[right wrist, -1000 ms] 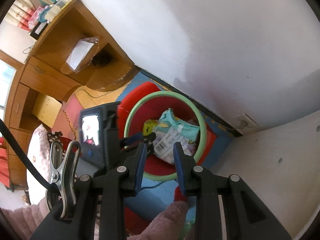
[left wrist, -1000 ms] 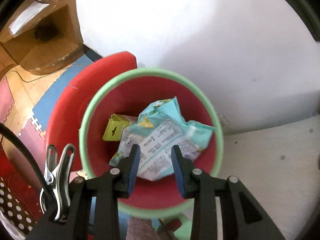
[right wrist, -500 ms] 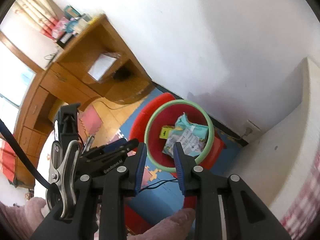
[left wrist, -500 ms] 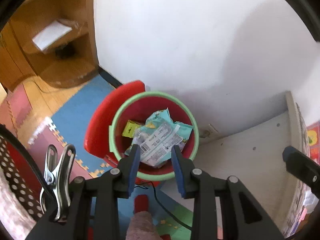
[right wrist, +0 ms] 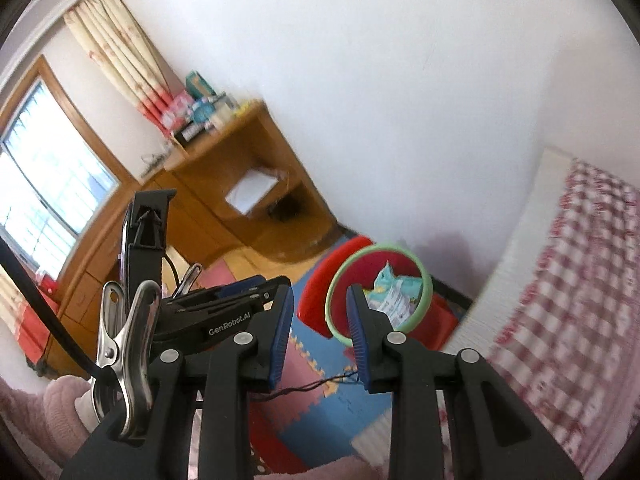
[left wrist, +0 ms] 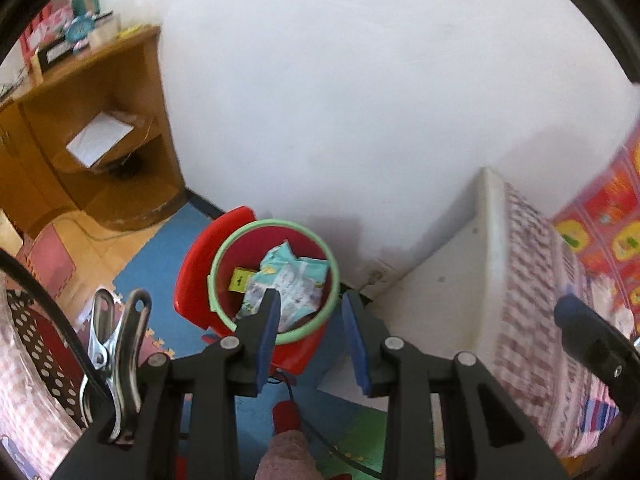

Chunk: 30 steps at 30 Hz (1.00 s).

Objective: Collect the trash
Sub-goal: 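Move both grippers from the bucket back to the trash pile on the bed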

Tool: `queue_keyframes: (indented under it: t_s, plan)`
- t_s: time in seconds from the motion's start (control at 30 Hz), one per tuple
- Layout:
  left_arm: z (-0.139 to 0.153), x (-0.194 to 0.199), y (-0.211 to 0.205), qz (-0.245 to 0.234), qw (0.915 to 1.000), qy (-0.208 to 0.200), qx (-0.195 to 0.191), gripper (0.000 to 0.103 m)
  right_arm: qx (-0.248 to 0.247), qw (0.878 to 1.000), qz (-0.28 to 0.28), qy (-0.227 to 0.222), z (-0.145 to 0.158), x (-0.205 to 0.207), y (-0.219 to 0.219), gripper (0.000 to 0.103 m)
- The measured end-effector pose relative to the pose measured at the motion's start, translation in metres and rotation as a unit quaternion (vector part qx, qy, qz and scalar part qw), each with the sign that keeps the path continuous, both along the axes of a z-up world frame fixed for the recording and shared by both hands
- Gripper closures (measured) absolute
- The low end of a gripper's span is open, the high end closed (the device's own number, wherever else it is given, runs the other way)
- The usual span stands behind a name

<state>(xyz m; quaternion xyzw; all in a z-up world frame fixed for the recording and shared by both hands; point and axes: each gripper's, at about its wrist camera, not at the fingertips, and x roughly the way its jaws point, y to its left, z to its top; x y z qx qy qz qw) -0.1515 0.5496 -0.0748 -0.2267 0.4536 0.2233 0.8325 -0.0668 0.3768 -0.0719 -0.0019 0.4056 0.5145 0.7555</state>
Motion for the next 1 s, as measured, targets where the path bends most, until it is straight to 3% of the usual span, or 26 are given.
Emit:
queue_keyframes:
  t_s: [0.47, 0.8, 1.0]
  plan:
    - [0.065, -0.013, -0.151, -0.102, 0.9933, -0.045, 0.031, 0.07, 0.054, 0.992, -0.106, -0.03, 0.041, -0.041, -0.174, 0.073]
    - [0.09, 0.003, -0.26, -0.182, 0.9806, -0.069, 0.023, 0.07, 0.054, 0.975, -0.208, -0.055, 0.057, -0.069, -0.302, 0.073]
    - [0.097, 0.024, -0.307, -0.236, 0.9691, -0.065, 0.026, 0.07, 0.053, 0.957, -0.28, -0.047, 0.056, -0.075, -0.366, 0.073]
